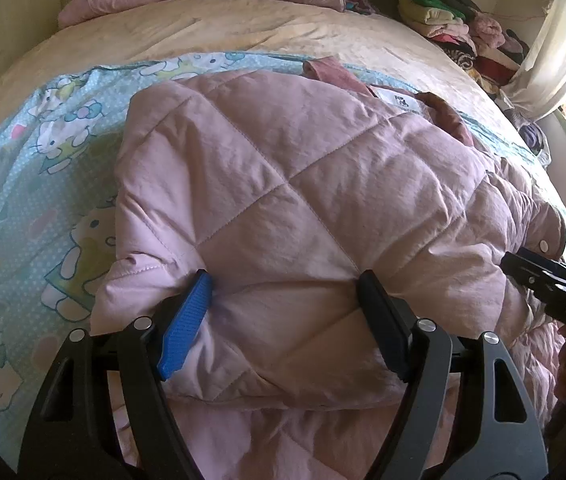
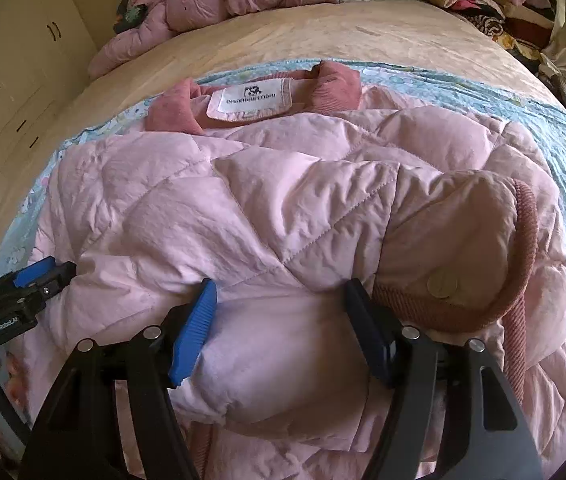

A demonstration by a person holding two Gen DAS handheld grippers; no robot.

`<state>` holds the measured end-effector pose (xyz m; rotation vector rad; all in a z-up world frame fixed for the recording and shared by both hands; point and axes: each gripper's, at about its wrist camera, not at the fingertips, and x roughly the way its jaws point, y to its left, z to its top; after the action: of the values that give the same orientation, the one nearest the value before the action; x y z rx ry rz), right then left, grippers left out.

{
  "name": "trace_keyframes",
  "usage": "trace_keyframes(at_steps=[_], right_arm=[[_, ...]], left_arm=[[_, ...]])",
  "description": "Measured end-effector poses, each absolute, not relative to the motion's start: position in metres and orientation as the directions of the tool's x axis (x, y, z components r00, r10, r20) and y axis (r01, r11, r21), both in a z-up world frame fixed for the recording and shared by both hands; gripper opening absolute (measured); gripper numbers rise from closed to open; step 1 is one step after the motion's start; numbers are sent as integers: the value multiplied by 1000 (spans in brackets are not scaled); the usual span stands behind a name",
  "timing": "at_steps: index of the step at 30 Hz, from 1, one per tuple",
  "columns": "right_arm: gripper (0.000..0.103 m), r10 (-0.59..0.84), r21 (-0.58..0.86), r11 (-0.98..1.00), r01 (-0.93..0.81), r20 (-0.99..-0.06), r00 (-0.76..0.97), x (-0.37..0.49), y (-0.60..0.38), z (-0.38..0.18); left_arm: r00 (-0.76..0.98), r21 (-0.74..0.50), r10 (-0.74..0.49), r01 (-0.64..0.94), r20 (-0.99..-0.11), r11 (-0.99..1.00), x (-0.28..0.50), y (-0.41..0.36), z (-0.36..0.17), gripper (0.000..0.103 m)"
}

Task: Fold large clothes

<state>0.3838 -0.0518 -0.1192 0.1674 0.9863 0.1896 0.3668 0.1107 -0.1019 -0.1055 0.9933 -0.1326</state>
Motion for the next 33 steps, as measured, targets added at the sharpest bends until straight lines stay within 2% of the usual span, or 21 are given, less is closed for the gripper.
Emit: trace_keyframes(at_steps=[6,11,13,17,24,33], right_arm=[[83,307,309,946,-98,-757,576,367,-64,-97],[83,326,344,935,-90,-727,604,353,-76,-81],[83,319,336,937,-93,-717,620,346,-77,-74],[83,321,341,935,-99,-690,648,332,-84,-61],[83,319,361,929,-82,-668,672,311,-102,-50],[83,302,344,935,-89,-635,711,278,-120,-22]], left_arm=[[546,-149,-162,69,-822,986,363,110,-98,67],[559,-156,-167,67,-812,985,356,110,-91,71],[564,-170,-178,67,-806,983,351,111,-86,82],[567,-152,-170,80,-806,985,344,105,-78,93],[565,-201,-216,89,-796,976,326,104,-61,94],[613,-166,-191,99,-766,981,295,104,-30,94]])
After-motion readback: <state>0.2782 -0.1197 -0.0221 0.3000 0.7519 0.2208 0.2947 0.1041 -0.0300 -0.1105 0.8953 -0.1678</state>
